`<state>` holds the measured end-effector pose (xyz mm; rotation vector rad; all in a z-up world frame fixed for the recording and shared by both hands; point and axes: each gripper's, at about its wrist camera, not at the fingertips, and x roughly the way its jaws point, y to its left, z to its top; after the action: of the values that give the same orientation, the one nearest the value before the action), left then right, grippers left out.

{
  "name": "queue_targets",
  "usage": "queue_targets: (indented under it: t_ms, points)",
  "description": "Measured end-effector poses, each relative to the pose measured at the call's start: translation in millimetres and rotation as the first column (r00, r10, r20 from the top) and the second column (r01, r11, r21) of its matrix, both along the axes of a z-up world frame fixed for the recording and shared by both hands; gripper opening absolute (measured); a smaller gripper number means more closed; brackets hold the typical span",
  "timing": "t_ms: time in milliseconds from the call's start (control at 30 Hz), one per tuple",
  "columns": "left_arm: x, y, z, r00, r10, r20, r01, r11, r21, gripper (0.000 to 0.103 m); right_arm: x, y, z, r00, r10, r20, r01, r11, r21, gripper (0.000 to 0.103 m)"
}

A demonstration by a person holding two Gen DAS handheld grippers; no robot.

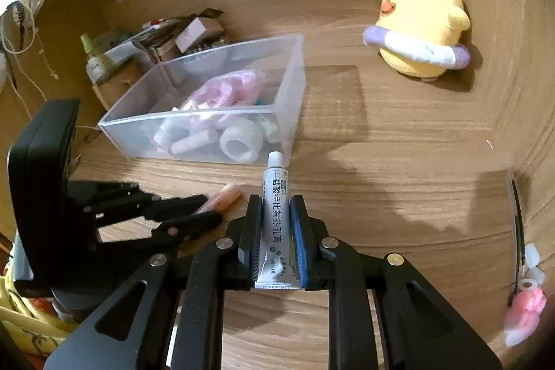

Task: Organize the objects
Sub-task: 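Lower the peach tube and white tube into the box and open both tools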

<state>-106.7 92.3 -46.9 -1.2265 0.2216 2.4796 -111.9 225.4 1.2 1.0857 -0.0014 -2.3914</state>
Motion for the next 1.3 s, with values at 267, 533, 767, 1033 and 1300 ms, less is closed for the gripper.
queue_targets:
  t_ms: [267,533,767,1033,1300]
  points:
    - [13,-39,36,0.992,0.100,-0.082,-0.091,0.989,0.113,0.014,4,-18,26,0.998,0.026,-0.065,-0.028,0.999,-0.033,0.015]
    - [12,-67,77,0.968,0.158,-0.196,-0.124,0.977,0.176,0.014,-5,-40,53,0.989,0.032,-0.141,-0.039,0.998,-0.041,0.015]
    - [-7,-99,103,0.942,0.234,-0.240,-0.173,0.953,0.248,0.014,-24,-54,71,0.982,0.017,-0.188,-0.023,0.999,-0.030,0.015]
    - [-40,-119,95,0.932,0.304,-0.198,-0.248,0.933,0.261,0.014,-58,-65,60,0.986,-0.014,-0.164,0.017,1.000,0.015,0.015]
    - [-65,-118,71,0.945,0.300,-0.131,-0.265,0.935,0.235,0.014,-89,-83,31,0.996,-0.002,-0.084,0.005,0.999,0.039,0.015]
